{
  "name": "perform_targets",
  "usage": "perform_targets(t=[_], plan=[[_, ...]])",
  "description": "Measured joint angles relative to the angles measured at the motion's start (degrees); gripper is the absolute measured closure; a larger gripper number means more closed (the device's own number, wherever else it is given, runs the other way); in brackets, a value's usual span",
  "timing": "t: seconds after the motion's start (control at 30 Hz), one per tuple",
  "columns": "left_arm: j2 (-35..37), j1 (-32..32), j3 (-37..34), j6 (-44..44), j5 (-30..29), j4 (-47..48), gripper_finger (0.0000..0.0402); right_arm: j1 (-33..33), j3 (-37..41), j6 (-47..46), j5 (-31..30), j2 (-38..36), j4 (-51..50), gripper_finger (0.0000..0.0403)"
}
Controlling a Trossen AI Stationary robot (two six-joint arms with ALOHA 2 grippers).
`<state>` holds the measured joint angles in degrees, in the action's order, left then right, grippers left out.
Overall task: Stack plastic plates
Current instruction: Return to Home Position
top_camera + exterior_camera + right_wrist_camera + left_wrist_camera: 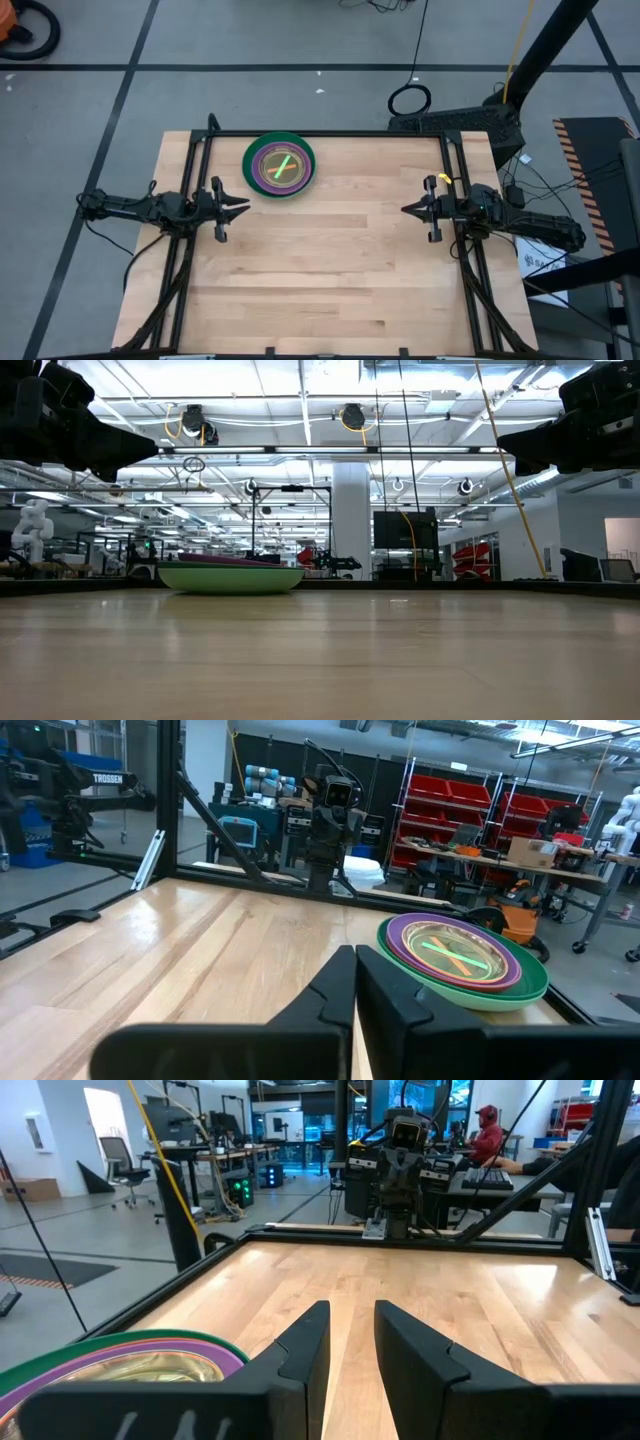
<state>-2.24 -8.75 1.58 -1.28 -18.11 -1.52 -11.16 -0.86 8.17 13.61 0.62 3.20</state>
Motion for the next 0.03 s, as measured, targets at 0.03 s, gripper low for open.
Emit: perform_targets(t=[0.03], plan=[[0.0,0.0,0.0,0.0,0.0,0.0,0.0314,0.0,-0.01,0.0,0.0,0.0,0.0,0.0394]])
